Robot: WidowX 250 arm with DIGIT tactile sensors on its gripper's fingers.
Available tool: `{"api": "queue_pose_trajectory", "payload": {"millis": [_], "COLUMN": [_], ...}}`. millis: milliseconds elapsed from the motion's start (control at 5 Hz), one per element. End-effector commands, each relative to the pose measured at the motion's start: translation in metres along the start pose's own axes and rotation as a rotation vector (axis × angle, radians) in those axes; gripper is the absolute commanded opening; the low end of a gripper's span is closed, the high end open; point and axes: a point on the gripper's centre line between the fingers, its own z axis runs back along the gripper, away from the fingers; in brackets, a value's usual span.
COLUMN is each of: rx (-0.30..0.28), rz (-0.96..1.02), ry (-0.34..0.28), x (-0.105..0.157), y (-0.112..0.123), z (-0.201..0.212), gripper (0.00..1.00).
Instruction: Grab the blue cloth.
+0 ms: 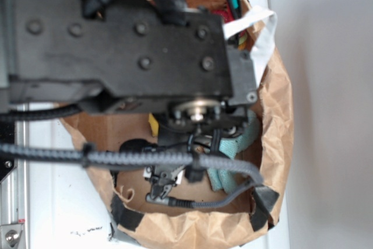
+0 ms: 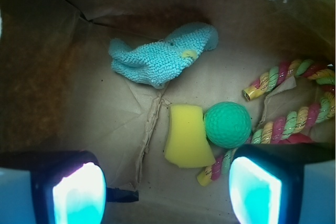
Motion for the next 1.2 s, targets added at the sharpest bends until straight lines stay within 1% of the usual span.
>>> {"api": "queue_pose_trajectory", "payload": {"millis": [0, 200, 400, 600, 800, 1000], "rx": [-0.126, -0.161, -0.101, -0.004, 0.057, 0.022], "rz": [0.051, 0.187, 0.437, 0.668, 0.893, 0.975], "ry": [0.023, 0.005, 0.055, -0.055, -0.073, -0.070], "x": [0.006, 0.013, 0.019, 0.018, 0.016, 0.023], "y": [-0.014, -0.033, -0.043, -0.033, -0.027, -0.020], "z": [-0.018, -0.032, -0.029, -0.017, -0.017, -0.023], "gripper": [1.00, 1.00, 1.00, 1.00, 1.00, 1.00]}}
